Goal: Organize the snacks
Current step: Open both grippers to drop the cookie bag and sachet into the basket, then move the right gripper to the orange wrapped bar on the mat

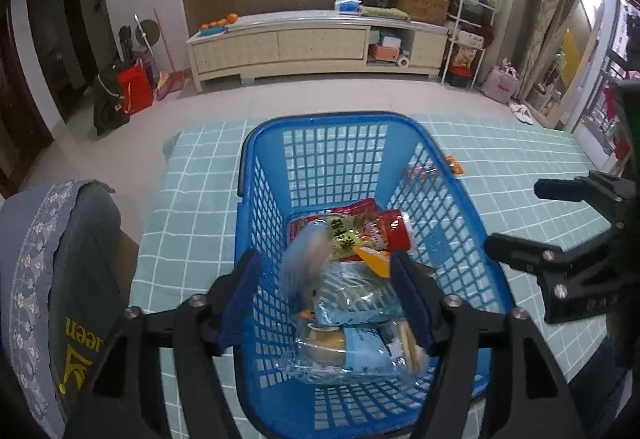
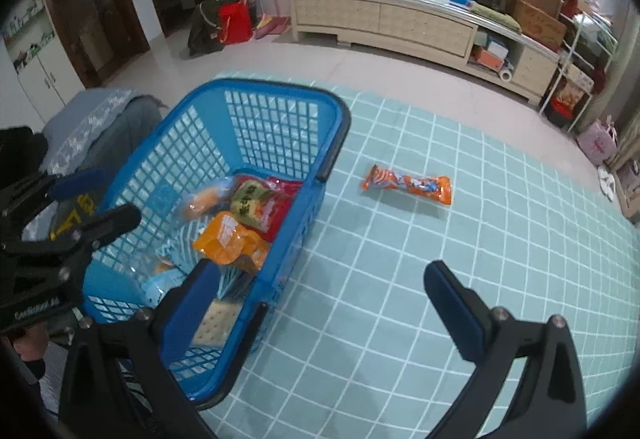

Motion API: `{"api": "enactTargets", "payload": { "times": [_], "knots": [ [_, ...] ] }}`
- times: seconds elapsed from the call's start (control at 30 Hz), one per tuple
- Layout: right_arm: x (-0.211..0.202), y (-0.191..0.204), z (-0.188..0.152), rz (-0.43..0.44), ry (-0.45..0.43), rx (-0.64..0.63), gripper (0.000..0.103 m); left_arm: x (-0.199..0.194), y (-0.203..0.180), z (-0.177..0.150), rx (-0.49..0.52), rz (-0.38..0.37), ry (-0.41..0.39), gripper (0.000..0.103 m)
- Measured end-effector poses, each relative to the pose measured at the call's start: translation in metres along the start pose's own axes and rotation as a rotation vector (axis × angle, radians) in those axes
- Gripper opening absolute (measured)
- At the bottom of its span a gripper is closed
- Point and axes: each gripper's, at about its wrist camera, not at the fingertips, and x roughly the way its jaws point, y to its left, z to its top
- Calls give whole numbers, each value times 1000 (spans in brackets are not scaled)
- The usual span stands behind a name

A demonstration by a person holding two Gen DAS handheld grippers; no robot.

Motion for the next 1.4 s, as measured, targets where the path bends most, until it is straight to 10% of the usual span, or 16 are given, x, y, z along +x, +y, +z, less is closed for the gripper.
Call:
{"api": "enactTargets", "payload": {
  "times": [0.6,1.4],
  "knots": [
    [-49,-38,26,40,-23,8,103,-22,-42,36,44,5,67,82],
    [55,-78,72,80,72,-325,103,64,-14,71,-131,39,241,82]
  ]
}}
